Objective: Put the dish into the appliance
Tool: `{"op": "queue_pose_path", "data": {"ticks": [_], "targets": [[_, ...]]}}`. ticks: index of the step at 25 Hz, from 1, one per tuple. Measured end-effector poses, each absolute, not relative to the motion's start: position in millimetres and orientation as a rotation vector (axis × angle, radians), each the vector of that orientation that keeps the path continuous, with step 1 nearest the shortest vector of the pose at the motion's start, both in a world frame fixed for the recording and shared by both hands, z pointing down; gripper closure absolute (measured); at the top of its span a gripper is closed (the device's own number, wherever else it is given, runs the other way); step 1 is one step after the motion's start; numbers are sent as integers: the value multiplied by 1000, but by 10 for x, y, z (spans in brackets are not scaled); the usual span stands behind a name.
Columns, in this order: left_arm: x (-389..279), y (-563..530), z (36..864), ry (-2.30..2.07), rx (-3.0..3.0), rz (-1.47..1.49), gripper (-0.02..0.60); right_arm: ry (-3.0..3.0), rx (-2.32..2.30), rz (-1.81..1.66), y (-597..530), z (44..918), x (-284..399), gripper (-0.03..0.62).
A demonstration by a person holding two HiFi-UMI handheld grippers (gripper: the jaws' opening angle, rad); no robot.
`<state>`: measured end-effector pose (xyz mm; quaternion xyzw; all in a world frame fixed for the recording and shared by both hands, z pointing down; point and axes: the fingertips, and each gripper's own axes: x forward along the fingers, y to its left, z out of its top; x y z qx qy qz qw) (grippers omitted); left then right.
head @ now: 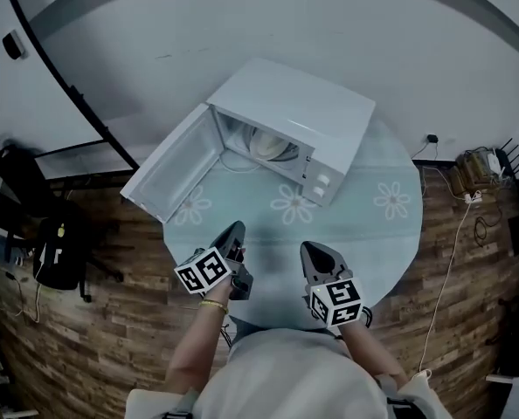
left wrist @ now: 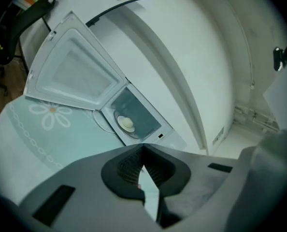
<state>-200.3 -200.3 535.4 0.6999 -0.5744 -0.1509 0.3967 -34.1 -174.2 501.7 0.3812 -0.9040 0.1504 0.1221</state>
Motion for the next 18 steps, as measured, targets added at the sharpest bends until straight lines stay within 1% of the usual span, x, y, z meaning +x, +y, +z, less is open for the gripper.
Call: {"op": "queue_pose_path", "data": {"ticks": [8, 14, 18], "targets": [[-1671, -1487, 5214, -1600, 1945, -65, 572, -2679, 1036, 450, -1591, 5022, -333, 589], [-1462, -1260, 5191, -1601, 1977, 20, 572, -2696, 1028, 458, -1500, 5012, -277, 589], [-1371, -1172, 5205, -1582, 1970, 15, 572, -2696, 1040, 477, -1458, 5022, -207, 589]]}}
